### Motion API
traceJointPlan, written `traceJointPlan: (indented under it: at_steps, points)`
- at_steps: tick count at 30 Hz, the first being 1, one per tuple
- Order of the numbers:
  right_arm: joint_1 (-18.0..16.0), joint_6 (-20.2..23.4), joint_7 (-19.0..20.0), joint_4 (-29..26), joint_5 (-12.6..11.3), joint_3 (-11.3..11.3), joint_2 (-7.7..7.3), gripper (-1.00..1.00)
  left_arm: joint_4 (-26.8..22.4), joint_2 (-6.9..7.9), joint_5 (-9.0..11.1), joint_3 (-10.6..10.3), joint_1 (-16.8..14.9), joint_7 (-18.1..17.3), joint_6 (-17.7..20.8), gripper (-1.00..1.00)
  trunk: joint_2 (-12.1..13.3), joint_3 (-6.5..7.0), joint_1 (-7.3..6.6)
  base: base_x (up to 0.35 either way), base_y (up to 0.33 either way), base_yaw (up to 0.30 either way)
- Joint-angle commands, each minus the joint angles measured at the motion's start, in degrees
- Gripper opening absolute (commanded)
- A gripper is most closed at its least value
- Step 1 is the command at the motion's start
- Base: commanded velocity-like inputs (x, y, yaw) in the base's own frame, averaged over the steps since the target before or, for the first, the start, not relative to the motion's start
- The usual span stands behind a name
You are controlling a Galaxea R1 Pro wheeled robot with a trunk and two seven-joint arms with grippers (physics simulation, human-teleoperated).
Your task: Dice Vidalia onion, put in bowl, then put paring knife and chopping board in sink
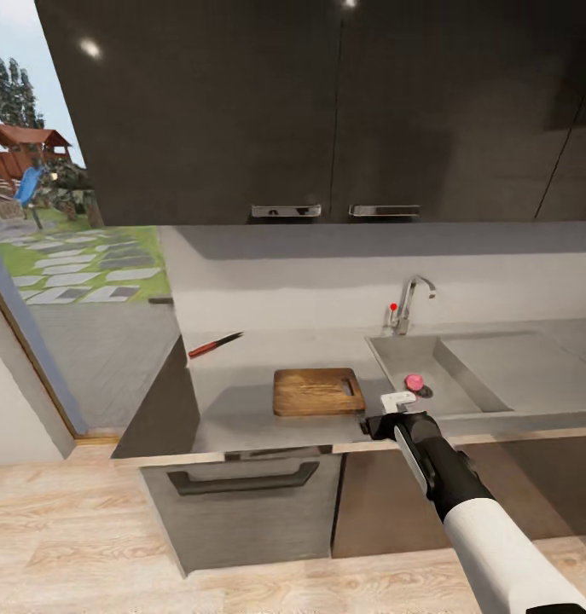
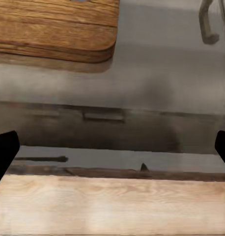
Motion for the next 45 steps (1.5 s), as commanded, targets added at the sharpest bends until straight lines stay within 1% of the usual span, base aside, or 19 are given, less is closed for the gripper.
traceJointPlan:
  at_steps: [1, 13, 23, 25, 28, 29, 30, 31, 32, 33, 34, 35, 36, 37, 38, 41, 42, 44, 45]
  points:
    - [-0.04, 0.31, 0.28, -0.11, 0.40, 0.13, -0.05, 1.00, -0.07, 0.02, -0.01, -0.10, -0.01, -0.03, -0.11, 1.00, -0.12, -0.03, 0.00, -0.333, 0.000, 0.000]
    - [-0.04, 0.31, 0.28, -0.07, 0.40, 0.15, 0.03, 1.00, -0.03, 0.02, -0.01, -0.10, -0.01, -0.03, -0.11, 1.00, -0.12, 1.05, 0.00, -0.323, 0.000, 0.000]
    - [-0.04, 0.03, 0.34, 0.00, 0.40, 0.18, 0.04, 1.00, -0.08, 0.02, -0.01, -0.10, -0.01, -0.03, -0.11, 1.00, -0.12, 1.95, 0.00, -0.023, 0.000, 0.000]
    - [0.01, -0.21, 0.41, 0.69, 0.40, 0.20, 0.04, 1.00, -0.09, 0.02, -0.01, -0.10, -0.01, 0.01, -0.11, 1.00, -0.12, 2.13, 0.00, 0.000, 0.000, 0.000]
    - [0.10, -3.11, 0.48, 5.33, 0.40, 0.22, 0.11, 1.00, -0.10, 0.02, 0.12, -0.04, -0.01, 0.13, -0.11, 1.00, -0.12, 2.35, 0.00, 0.000, 0.000, 0.000]
    - [0.17, -5.99, 0.50, 8.23, 0.43, 0.22, 0.20, 1.00, -0.10, 0.02, 0.14, 0.02, -0.01, 0.17, -0.11, 1.00, -0.12, 2.38, 0.00, 0.000, 0.000, 0.000]
    - [0.32, -15.24, 0.46, 16.34, 0.50, 0.22, 0.36, 1.00, -0.10, -0.01, 0.07, 0.13, -0.01, 0.26, -0.11, 1.00, -0.12, 2.40, 0.00, 0.000, 0.000, 0.000]
    - [0.38, -20.86, 0.38, 21.44, 0.54, 0.22, 0.47, 1.00, -0.11, -0.03, 0.04, 0.17, -0.01, 0.31, -0.11, 1.00, -0.12, 2.41, 0.00, 0.000, 0.000, 0.000]
    - [0.40, -23.70, 0.33, 24.20, 0.57, 0.22, 0.52, 1.00, -0.13, -0.04, 0.03, 0.19, -0.01, 0.33, -0.11, 1.00, -0.12, 2.42, 0.00, 0.000, 0.000, 0.000]
    - [0.42, -29.32, 0.23, 29.94, 0.60, 0.22, 0.68, 1.00, -0.15, -0.05, 0.02, 0.21, -0.01, 0.36, -0.11, 1.00, -0.12, 2.42, 0.00, 0.000, 0.000, 0.000]
    - [0.43, -32.06, 0.19, 32.90, 0.63, 0.22, 0.76, 1.00, -0.16, -0.05, 0.02, 0.24, -0.01, 0.37, -0.11, 1.00, -0.12, 2.43, 0.00, 0.000, 0.000, 0.000]
    - [0.45, -37.29, 0.13, 38.49, 0.67, 0.22, 0.93, 1.00, -0.17, -0.06, 0.01, 0.27, -0.01, 0.38, -0.11, 1.00, -0.12, 2.43, 0.00, 0.000, 0.000, 0.000]
    - [0.53, -42.16, 0.09, 42.61, 0.70, 0.22, 1.05, 1.00, -0.17, -0.06, 0.07, 0.29, -0.01, 0.39, -0.11, 1.00, -0.12, 2.43, 0.00, 0.000, 0.000, 0.000]
    - [2.20, -49.43, 0.05, 46.60, 0.73, 0.18, 1.18, 1.00, -0.18, -0.07, 0.20, 0.32, -0.01, 0.40, -0.11, 1.00, -0.12, 2.43, 0.00, 0.000, 0.000, 0.000]
    - [6.93, -52.97, 0.03, 48.21, 0.74, 0.15, 1.23, 1.00, -0.20, -0.02, 0.29, 0.37, -0.01, 0.40, -0.11, 1.00, -0.12, 2.43, 0.00, 0.000, 0.000, 0.000]
    - [12.02, -55.26, 0.03, 48.87, 0.73, 0.18, 1.33, 1.00, -0.23, 0.03, 0.35, 0.40, -0.01, 0.40, -0.11, 1.00, -0.12, 2.43, 0.00, 0.000, 0.000, 0.000]
    - [15.96, -58.07, 0.02, 49.09, 0.70, 0.20, 1.50, 1.00, -0.32, 0.10, 0.39, 0.46, -0.01, 0.40, -0.11, 1.00, -0.12, 2.43, 0.00, 0.000, 0.000, 0.000]
    - [21.94, -63.04, 0.02, 49.23, 0.68, 0.18, 2.01, 1.00, -0.45, 0.20, 0.42, 0.49, -0.01, 0.42, -0.11, 1.00, -0.12, 2.43, 0.00, 0.000, 0.000, 0.000]
    - [26.63, -66.89, -0.03, 49.28, 0.67, 0.16, 2.54, 1.00, -0.49, 0.24, 0.46, 0.50, -0.01, 0.43, -0.11, 1.00, -0.12, 2.43, 0.00, 0.000, 0.000, 0.000]
